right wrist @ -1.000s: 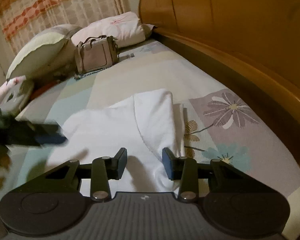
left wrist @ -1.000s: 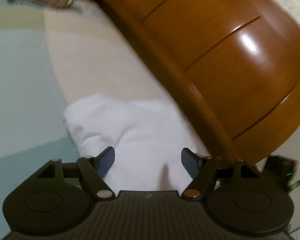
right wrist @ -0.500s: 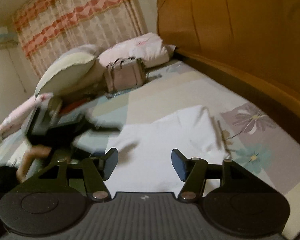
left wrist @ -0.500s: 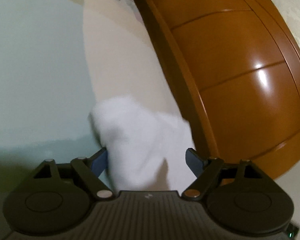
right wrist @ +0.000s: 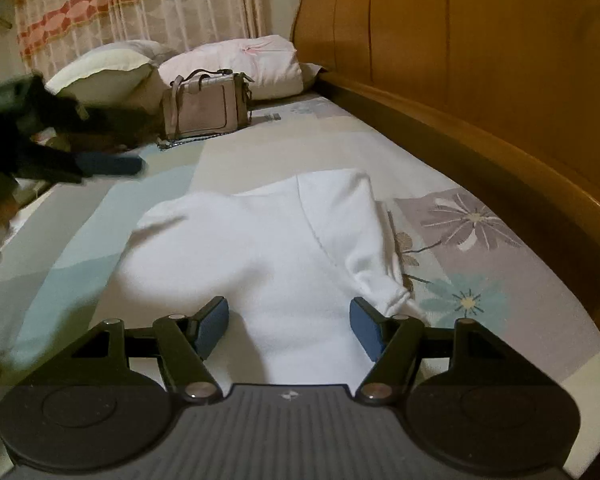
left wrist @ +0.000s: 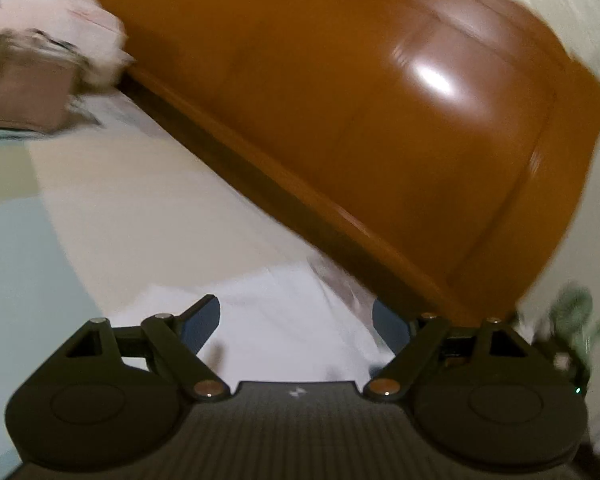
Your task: Fold clothes
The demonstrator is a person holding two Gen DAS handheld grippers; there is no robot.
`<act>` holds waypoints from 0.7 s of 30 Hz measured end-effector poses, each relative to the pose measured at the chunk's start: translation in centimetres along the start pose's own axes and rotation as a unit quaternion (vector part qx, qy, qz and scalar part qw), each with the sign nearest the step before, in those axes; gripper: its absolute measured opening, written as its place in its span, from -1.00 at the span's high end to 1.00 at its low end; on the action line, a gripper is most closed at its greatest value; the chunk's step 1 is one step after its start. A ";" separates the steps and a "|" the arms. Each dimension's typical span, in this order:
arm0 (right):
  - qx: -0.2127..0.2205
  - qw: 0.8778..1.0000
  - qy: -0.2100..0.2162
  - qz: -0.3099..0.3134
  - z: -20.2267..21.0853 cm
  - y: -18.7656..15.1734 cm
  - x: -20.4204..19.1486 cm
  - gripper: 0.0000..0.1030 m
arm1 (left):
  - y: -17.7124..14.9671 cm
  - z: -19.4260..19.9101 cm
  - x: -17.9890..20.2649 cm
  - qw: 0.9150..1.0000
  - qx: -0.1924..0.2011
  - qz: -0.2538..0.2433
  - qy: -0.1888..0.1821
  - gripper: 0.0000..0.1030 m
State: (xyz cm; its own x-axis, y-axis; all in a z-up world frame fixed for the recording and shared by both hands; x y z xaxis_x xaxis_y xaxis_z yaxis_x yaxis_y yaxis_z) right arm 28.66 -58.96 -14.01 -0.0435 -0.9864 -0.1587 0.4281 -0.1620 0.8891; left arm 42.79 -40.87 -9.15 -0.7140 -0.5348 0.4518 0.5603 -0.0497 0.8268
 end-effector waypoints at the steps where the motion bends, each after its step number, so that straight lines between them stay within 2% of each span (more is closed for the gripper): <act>1: -0.001 1.000 -0.001 -0.001 0.3 0.1 0.0 -0.41 | -1.0 -0.9 -0.2 1.000 -0.015 0.000 0.012 -0.63; 2: -0.002 1.000 -0.001 -0.003 0.5 0.2 -0.1 -0.41 | -2.0 -2.4 -0.7 0.999 -0.042 0.007 0.030 -0.63; 3: -0.005 1.000 -0.001 -0.003 0.6 0.3 -0.1 -0.42 | -2.8 -3.5 -1.2 0.997 -0.065 0.014 0.046 -0.53; 4: -0.008 1.000 0.000 -0.002 0.9 0.4 -0.2 -0.42 | -2.9 -3.4 -1.3 0.996 -0.066 0.013 0.049 -0.55; 7: 0.013 1.000 -0.001 0.008 1.9 1.9 -0.6 -0.61 | -2.2 -0.4 -0.3 0.997 -0.048 -0.029 0.058 -0.57; 9: 0.032 0.999 -0.002 0.017 2.5 3.2 -0.9 -0.82 | -1.4 2.4 0.5 0.994 -0.029 -0.076 0.076 -0.71; 13: 0.050 0.998 0.018 0.040 0.0 6.0 -2.2 -0.83 | -1.0 6.5 0.4 0.984 -0.023 -0.124 0.127 -0.81; 16: 0.016 0.999 0.027 0.018 -4.3 5.6 -1.8 -0.83 | -1.7 7.8 -1.1 0.981 -0.035 -0.121 0.150 -0.83; 18: -0.018 1.000 0.007 0.015 -6.7 3.9 -0.8 -0.83 | -3.4 9.2 -1.4 0.978 -0.049 -0.123 0.163 -0.84; 21: -0.019 0.999 -0.010 0.026 -7.0 3.2 -0.2 -0.82 | -5.2 10.8 -2.0 0.972 -0.062 -0.140 0.178 -0.84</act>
State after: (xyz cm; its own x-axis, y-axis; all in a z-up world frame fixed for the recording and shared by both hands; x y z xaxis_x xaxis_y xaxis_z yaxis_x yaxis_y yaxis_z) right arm 36.37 -59.13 -14.14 -0.0385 -0.9939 -0.1032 0.4639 -0.1092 0.8791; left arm 36.78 -30.43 -10.76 -0.6672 -0.7431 0.0515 0.4270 -0.3249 0.8439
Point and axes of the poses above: each gripper's, at about its wrist camera, not at the fingertips, and z roughly against the way its jaws point, x to its right, y to its top, the point moved 3 cm from there along -z, roughly the way its jaws point, and after that the axes turned 10 degrees about x, right-handed, at the moved point
